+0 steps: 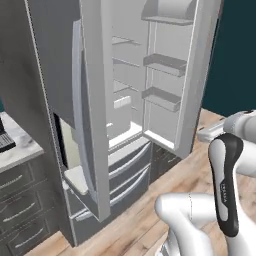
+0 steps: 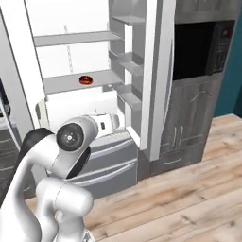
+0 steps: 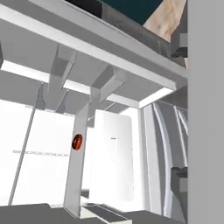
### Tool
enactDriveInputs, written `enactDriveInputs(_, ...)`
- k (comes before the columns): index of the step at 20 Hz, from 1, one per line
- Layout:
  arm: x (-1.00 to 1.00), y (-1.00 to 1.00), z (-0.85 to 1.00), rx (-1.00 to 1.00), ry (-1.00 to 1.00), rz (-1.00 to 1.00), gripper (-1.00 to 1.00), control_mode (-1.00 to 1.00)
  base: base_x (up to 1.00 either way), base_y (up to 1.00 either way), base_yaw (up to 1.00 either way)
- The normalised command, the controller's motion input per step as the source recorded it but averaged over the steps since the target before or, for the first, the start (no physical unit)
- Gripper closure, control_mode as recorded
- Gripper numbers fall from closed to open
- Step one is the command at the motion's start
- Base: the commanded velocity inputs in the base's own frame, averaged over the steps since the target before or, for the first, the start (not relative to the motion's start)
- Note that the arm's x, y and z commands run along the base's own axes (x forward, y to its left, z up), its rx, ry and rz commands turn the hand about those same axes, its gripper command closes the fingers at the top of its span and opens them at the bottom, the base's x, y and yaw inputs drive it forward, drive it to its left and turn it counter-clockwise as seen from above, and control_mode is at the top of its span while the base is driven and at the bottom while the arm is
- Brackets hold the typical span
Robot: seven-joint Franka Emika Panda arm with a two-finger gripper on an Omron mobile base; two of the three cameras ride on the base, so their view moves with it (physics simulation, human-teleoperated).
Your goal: Take the donuts from the fridge and place them on the empty tray on the dining counter.
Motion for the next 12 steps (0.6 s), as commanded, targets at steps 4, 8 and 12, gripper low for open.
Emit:
enactDriveInputs(4,0.00,0.00,0.00,0.00,0.00,0.00,-1.00,1.00,0.66,0.06,0.30)
enactDriveInputs(8,0.00,0.00,0.00,0.00,0.00,0.00,-1.00,1.00,0.78,0.16,0.25)
enactDriveInputs(12,0.00,0.00,0.00,0.00,0.00,0.00,-1.00,1.00,0.69,-0.23,0.35)
